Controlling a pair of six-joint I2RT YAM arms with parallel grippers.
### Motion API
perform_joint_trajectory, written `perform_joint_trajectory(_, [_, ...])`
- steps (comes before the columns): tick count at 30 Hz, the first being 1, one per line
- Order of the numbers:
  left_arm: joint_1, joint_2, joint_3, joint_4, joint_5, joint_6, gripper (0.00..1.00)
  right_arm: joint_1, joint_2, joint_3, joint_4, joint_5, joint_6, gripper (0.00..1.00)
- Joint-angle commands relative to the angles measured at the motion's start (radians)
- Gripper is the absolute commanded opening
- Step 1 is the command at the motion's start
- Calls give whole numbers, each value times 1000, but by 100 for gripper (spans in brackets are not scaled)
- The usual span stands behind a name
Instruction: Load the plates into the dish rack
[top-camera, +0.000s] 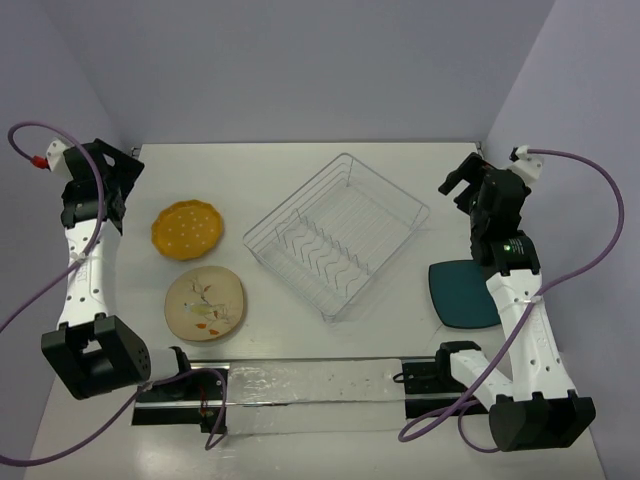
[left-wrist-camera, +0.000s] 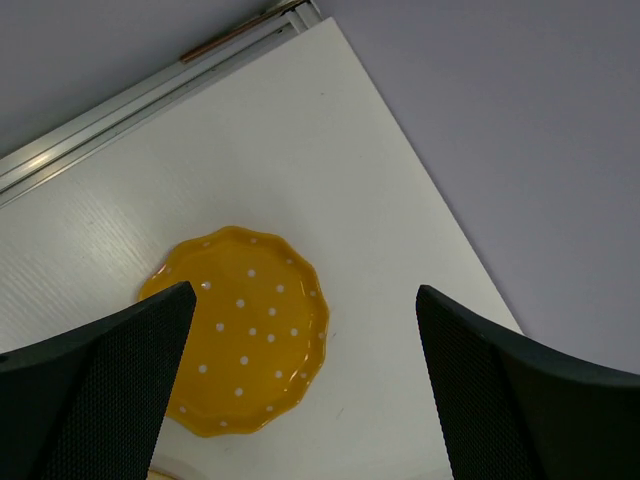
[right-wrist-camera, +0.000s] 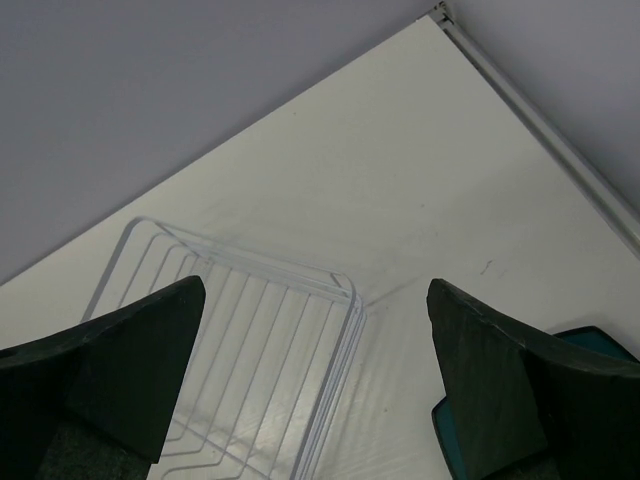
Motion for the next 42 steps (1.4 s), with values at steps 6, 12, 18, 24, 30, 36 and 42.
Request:
perform_joint_trajectory(6, [83, 8, -221, 18, 77, -49, 99, 6, 39, 55, 33, -166, -63, 100])
perform_joint_trajectory(12, [85, 32, -400, 105, 129, -77, 99, 6, 66, 60, 102, -312, -85, 100])
perform_joint_trajectory(18, [87, 139, -441, 149, 135, -82, 92, 7, 96, 79, 112, -414, -83, 100])
perform_joint_trajectory(24, [87, 230, -414, 171, 134, -78, 78, 6, 79, 58, 114, -393, -82, 100])
perform_joint_trajectory(30, [90, 307, -392, 199, 133, -66, 66, 7, 56, 45, 115, -377, -76, 100])
perform_joint_trajectory(36, [93, 390, -352, 214, 142, -64, 52, 6, 37, 36, 115, -359, -66, 100])
perform_joint_trajectory(42, [94, 398, -360, 218, 138, -60, 12, 6, 6, 29, 117, -318, -63, 100])
